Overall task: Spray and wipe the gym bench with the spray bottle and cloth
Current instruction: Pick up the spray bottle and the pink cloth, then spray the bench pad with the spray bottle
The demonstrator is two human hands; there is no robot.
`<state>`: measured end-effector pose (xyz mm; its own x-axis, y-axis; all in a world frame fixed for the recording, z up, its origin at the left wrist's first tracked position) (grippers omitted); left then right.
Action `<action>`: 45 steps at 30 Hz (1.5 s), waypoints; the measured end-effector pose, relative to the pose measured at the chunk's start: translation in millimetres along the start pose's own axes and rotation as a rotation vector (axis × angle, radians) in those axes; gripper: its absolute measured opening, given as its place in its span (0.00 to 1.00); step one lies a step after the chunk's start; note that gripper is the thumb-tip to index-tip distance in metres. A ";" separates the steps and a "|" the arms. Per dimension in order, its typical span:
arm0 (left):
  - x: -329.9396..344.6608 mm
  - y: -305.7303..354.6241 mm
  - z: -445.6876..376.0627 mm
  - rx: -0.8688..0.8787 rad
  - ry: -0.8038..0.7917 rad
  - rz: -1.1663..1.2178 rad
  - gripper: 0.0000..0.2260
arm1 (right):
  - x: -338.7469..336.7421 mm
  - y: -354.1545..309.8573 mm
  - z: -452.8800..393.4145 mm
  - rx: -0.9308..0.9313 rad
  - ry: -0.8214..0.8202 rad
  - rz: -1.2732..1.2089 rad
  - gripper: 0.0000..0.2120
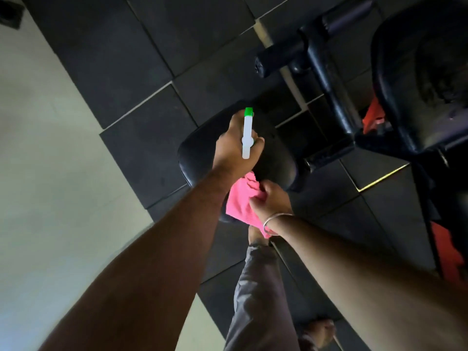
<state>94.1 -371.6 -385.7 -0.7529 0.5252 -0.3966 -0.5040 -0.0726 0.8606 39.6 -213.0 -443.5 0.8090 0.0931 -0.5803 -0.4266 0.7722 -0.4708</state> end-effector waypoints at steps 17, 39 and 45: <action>272.5 210.3 201.5 0.343 -0.608 0.047 0.27 | -266.5 336.7 259.3 0.341 0.430 -0.688 0.14; 634.3 255.1 406.7 0.398 -0.838 0.044 0.25 | -304.5 690.5 364.5 0.823 0.832 -0.502 0.29; 660.9 230.0 414.2 0.492 -0.878 -0.076 0.25 | -291.2 689.7 365.5 0.943 0.914 -0.229 0.36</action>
<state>-344.1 310.0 -317.6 -0.0482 0.9668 -0.2511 -0.1577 0.2409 0.9577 -342.4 522.2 -356.4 0.1059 -0.2624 -0.9591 0.4232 0.8847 -0.1953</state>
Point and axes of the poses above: each hand's wrist, its own z-axis away from the middle knuckle, its own x-axis out of the palm, y = z × x, the point moved 2 cm from there along -z, towards the middle knuckle, and after that the axes turned 8 degrees about z, right-handed, at the moved point
